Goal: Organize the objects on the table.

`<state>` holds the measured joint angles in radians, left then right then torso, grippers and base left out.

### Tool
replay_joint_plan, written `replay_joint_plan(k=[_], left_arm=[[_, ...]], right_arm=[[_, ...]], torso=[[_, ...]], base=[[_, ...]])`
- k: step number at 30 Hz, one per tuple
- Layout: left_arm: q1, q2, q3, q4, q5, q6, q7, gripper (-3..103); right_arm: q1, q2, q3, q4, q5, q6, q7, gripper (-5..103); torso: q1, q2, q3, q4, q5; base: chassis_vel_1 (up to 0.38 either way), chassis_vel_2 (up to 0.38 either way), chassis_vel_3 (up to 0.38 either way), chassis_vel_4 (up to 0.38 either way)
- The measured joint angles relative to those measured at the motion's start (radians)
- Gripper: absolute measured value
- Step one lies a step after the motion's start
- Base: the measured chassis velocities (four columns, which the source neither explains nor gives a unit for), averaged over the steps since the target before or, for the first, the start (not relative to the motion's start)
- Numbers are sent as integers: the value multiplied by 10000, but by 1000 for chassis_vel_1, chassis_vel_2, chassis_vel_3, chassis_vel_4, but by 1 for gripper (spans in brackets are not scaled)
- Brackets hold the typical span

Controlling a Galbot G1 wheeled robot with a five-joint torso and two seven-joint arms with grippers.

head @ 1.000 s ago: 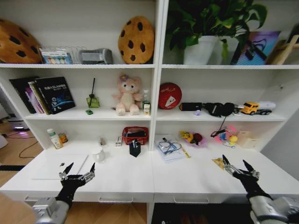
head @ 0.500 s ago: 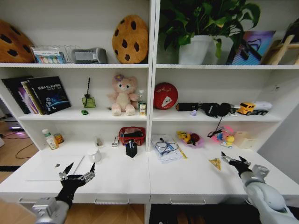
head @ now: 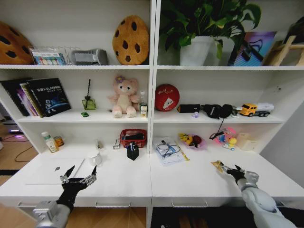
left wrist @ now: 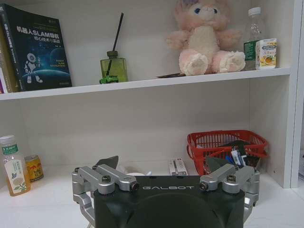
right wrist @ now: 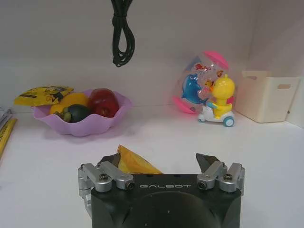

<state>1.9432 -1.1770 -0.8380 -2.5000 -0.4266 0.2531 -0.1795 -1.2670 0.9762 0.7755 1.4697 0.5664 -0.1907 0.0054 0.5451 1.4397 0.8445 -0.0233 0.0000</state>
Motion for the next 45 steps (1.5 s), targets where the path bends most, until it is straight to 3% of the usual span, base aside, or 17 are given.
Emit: replay_joint_plan(k=[15,17,18,20,24,28,32,35,45], left_arm=[[0,0,0,0,0,-1,0,100],[0,0,0,0,0,0,0,100],[0,0,0,0,0,0,0,100],[0,0,0,0,0,-1,0,100],[0,0,0,0,0,0,0,100],[1,0,0,0,0,-1,0,100],[0,0,0,0,0,-1,0,100],[0,0,0,0,0,0,0,100],[0,0,0,0,0,-1,1,100]], right_arm=[[1197,109,-1120,-791,-297,1,-258,92],[1364,108,-1327,-1004,-333,3,-401,82],[1364,108,-1327,-1004,-333,3,-401,82],[1532,105,-1507,-1247,-362,25,-603,65],[1697,134,-1670,-1475,-386,79,-683,60],[1780,182,-1767,-1570,-414,129,-716,38],[1669,182,-1748,-1391,-400,130,-720,27],[1462,179,-1627,-1032,-360,117,-721,12],[1904,41,-1550,-269,43,-53,-638,4]], torso=[[0,0,0,-1,-1],[0,1,0,-1,0],[0,1,0,-1,0],[0,0,0,-2,0],[-1,0,0,-2,0],[-1,0,0,-1,0],[-1,0,0,-2,0],[-1,0,0,-2,1],[-2,1,0,-3,-1]], base=[[0,0,0,0],[0,0,0,0],[0,0,0,0],[0,0,0,0],[0,0,0,0],[0,0,0,0],[0,0,0,0],[0,0,0,0],[0,0,0,0]])
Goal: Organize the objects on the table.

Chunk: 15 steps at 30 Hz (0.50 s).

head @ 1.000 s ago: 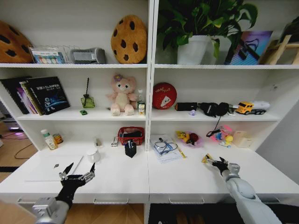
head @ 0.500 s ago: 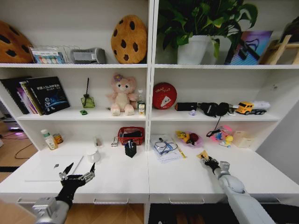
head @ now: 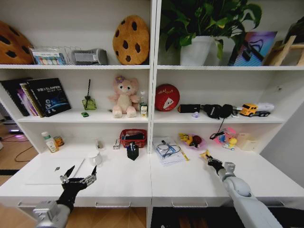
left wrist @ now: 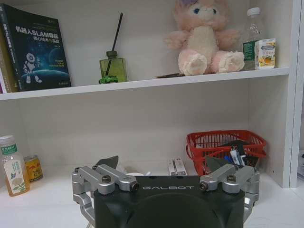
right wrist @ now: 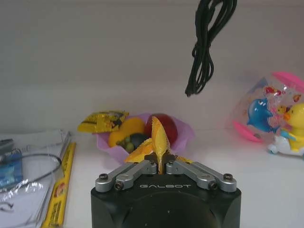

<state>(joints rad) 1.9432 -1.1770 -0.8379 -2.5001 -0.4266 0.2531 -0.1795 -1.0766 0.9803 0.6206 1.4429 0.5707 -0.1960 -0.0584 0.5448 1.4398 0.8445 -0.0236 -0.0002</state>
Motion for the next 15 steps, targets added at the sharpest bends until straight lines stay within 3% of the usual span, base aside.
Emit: replay_joint_plan(k=[5,12,15], left_arm=[[0,0,-1,0,1,0,0,100],[-1,-1,0,0,0,0,1,100],[0,-1,0,0,0,0,1,100]], right_arm=[[1153,17,-531,-819,50,303,-58,4],[4114,562,-1616,-4055,-292,1346,-379,4],[4728,867,-1897,-4850,-355,1423,-468,2]], torso=[[1,-1,0,4,2],[2,-1,1,7,-2],[3,-2,3,7,6]], base=[[0,0,0,0],[0,0,0,0],[0,0,0,0]])
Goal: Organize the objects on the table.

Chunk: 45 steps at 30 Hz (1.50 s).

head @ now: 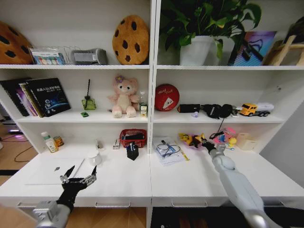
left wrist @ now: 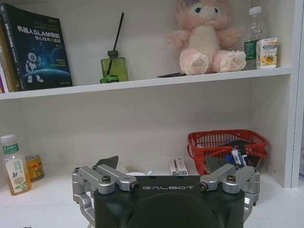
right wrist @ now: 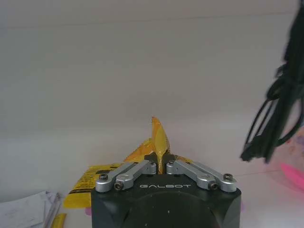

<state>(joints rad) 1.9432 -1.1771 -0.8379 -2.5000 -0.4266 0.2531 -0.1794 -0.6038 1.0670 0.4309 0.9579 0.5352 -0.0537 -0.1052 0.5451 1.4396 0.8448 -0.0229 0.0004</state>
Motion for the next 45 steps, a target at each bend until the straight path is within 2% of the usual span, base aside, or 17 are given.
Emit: replay_joint_plan(k=[2,4,7,9,13,15,19,22,24,26,27,31,34,35,37,40,45], left_arm=[[0,0,0,0,0,0,0,100],[0,0,0,0,0,0,0,100],[0,0,0,0,0,0,0,100],[0,0,0,0,0,0,0,100],[0,0,0,0,0,0,0,100],[0,0,0,0,0,-1,0,100],[0,0,0,0,0,0,0,100],[0,0,0,0,0,0,-1,100],[0,0,0,0,1,-1,-1,100],[0,0,0,1,0,0,0,100],[0,0,0,1,0,0,0,100],[0,1,0,1,0,0,0,100],[0,0,0,1,0,0,0,100],[0,0,0,1,0,0,0,100],[0,0,1,0,1,0,1,100],[0,1,0,1,0,0,0,100],[0,0,0,1,0,0,0,100]], right_arm=[[87,82,-73,-111,40,-16,-7,4],[59,208,-115,-134,37,-50,7,20],[-50,215,-93,-24,32,-87,48,20],[-479,66,55,485,35,-238,131,36],[-975,-152,224,1112,95,-303,236,41],[-2547,-660,828,2843,363,-426,308,58],[-3601,-943,1366,3787,435,-377,250,68],[-4443,-1085,1882,4379,428,-204,158,85],[-4741,-1128,2052,4682,530,-275,157,85],[-6172,-1277,2683,6162,1003,-480,297,95],[-6172,-1277,2683,6162,1003,-480,297,95],[-8477,-1127,3974,8526,1510,-688,579,100],[-10644,-325,5473,10528,1638,-701,717,100],[-10644,-325,5473,10528,1638,-701,717,100],[-11977,392,6399,11647,1724,-480,719,100],[-12585,917,6823,12242,1739,-348,718,100],[-12805,1213,6922,12455,1685,-324,693,100]], torso=[[0,1,-1,-3,-5],[-1,1,-2,-6,-5],[-1,0,-2,-6,-3],[-1,1,-2,-6,-5],[0,0,-2,-6,-4],[-1,2,-3,-9,-3],[-3,3,-5,-13,-8],[-3,3,-3,-2,2],[-3,2,-4,-2,1],[-2,2,-4,0,-6],[-2,2,-4,0,-6],[-3,4,-5,-11,-10],[-4,4,-5,-5,-3],[-4,4,-5,-5,-3],[-4,5,-6,-14,-11],[-5,4,-5,-6,-6],[-4,3,-4,-4,-5]], base=[[0,0,0,0],[0,0,0,0],[0,0,0,0],[0,0,0,0],[0,0,0,0],[0,0,0,0],[0,0,0,0],[0,0,0,0],[0,0,0,0],[0,0,0,0],[0,0,0,0],[0,0,0,0],[0,0,0,0],[0,0,0,0],[0,0,0,0],[0,0,0,0],[0,0,0,0]])
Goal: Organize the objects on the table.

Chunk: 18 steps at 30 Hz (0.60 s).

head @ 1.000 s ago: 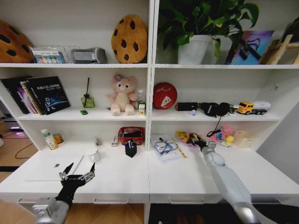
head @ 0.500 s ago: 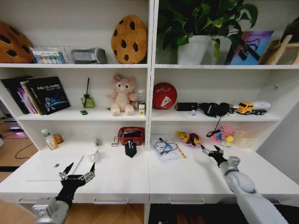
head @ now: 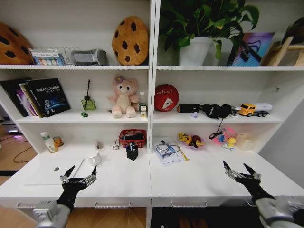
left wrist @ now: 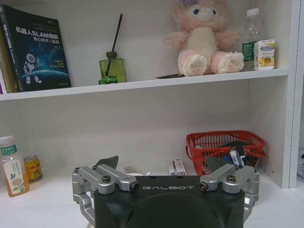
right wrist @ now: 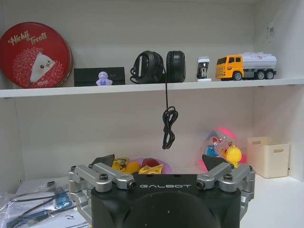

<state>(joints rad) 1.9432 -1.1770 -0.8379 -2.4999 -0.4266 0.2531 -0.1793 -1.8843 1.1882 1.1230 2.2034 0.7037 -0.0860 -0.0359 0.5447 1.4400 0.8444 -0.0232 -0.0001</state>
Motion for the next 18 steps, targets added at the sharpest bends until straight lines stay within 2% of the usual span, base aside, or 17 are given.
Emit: replay_joint_plan(k=[18], left_arm=[[0,0,0,0,0,-1,0,100]], right_arm=[[121,-25,-85,-126,-35,13,-19,100]], torso=[[2,-2,2,-2,2]], base=[[0,0,0,0]])
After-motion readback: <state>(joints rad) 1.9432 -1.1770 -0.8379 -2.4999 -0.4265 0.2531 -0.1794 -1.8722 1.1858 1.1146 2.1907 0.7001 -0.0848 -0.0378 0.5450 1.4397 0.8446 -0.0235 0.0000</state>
